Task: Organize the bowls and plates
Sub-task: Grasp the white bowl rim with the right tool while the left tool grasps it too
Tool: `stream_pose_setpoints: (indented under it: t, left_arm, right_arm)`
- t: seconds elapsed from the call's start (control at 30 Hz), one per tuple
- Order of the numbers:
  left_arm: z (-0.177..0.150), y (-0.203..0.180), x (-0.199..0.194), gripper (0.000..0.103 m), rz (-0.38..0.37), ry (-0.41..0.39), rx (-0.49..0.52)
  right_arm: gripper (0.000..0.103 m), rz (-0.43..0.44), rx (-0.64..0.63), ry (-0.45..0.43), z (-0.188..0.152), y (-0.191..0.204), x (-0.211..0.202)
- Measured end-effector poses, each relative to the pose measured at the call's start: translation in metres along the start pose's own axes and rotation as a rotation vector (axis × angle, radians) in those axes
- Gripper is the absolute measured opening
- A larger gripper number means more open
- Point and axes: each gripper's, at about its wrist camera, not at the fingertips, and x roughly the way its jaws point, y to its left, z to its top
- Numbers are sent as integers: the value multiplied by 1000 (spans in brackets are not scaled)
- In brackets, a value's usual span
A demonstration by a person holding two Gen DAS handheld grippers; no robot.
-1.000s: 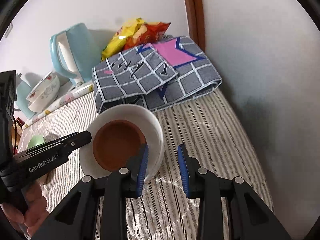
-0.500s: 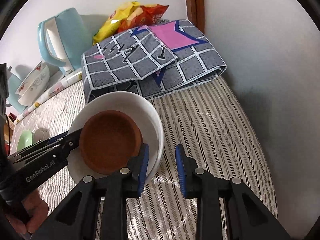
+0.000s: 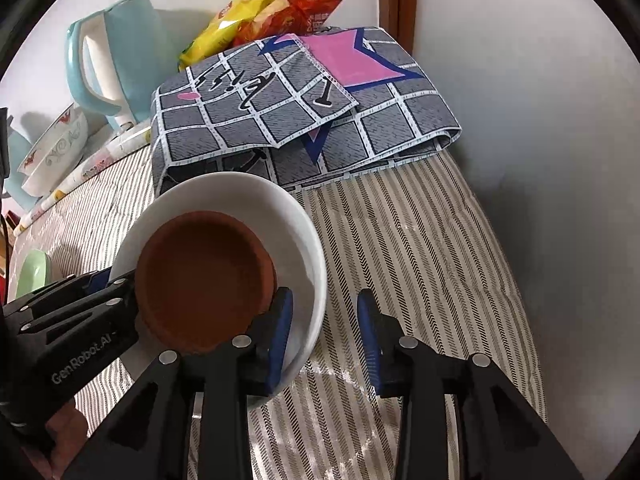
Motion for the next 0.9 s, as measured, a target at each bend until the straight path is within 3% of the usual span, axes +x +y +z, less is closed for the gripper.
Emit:
stream_pose_setpoints:
  t: [0.27,0.67,0.77,0.9]
  left_arm:
    - [1,5,0,30,-4,-1,-11]
    - [-5,5,-5,29,-8,-30,-12]
    - [-4,5,-5,28,-19,-27,-17]
    - [-5,3,-6,18,-32,-34,-12]
  right_arm:
    - [55,-20,17,2,-1,-9,1]
    - [55,22,77,-15,-6,-17,2]
    - [46,37,73,-20,-6,-14,1]
    - [24,54,50,-26,-5,-4,0]
